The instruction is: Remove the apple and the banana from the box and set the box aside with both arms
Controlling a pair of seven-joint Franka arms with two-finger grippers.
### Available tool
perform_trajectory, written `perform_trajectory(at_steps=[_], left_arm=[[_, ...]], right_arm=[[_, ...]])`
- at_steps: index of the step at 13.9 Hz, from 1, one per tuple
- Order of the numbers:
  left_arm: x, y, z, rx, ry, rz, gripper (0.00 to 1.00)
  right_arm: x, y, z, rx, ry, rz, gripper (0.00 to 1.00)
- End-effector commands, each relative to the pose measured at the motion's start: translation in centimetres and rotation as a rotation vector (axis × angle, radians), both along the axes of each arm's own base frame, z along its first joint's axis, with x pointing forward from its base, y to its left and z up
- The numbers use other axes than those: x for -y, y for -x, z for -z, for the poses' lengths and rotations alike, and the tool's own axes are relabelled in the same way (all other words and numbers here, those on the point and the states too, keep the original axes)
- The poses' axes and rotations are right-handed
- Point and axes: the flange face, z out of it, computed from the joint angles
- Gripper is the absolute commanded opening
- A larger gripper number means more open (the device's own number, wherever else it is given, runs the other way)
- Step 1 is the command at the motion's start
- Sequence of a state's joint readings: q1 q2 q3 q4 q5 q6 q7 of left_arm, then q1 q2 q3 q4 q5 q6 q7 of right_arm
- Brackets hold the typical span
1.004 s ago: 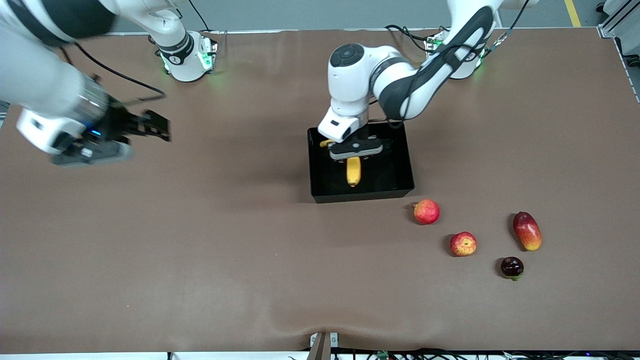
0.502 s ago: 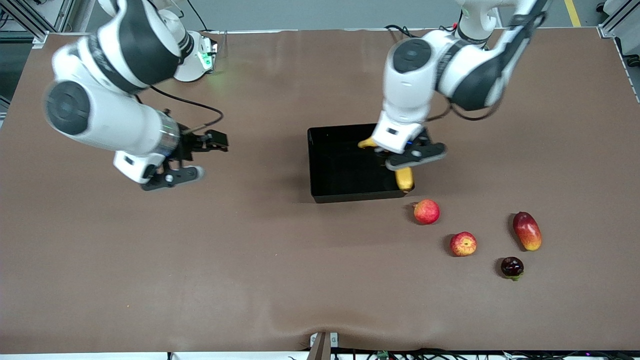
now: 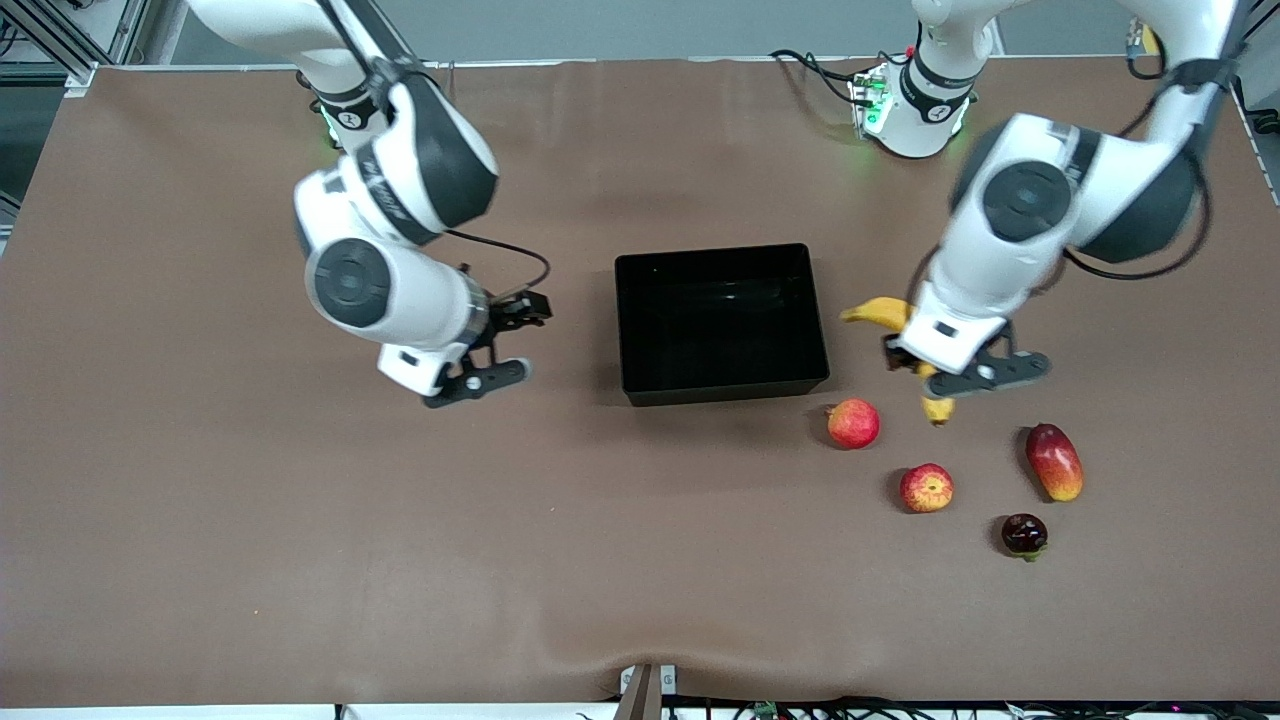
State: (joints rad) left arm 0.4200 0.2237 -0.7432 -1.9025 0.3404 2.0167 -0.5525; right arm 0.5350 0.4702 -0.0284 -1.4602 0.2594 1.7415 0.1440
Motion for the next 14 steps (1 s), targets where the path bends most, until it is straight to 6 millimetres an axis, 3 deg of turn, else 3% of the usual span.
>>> perform_trajectory(at_steps=[1,4,5,10,14], left_arm=[[-6.0,-0.6,2.4,-0.074,0.026,0.061,0.00],[-13.8,-2.0,7.7,-0.114,0.098,0.103,0.00],[-15.2,-2.3,9.6,-0.115,0.114,0.113,0.00],[-17.6,-3.4,16.2,-0.056,0.109,0.079,0.00],[-16.0,-3.5,20.3,-0.038,0.056,-0.016,0.00]], right_arm=[[-3.4,0.1,2.4,0.048,-0.002,-0.026,1.00],[-8.1,2.9,4.8,0.059,0.026,0.013,1.00],[-9.5,3.8,4.8,0.068,0.046,0.051,1.00],[-14.1,7.0,9.3,0.189,0.191,0.088,1.00],[-14.7,8.2,12.9,0.205,0.169,0.110,1.00]])
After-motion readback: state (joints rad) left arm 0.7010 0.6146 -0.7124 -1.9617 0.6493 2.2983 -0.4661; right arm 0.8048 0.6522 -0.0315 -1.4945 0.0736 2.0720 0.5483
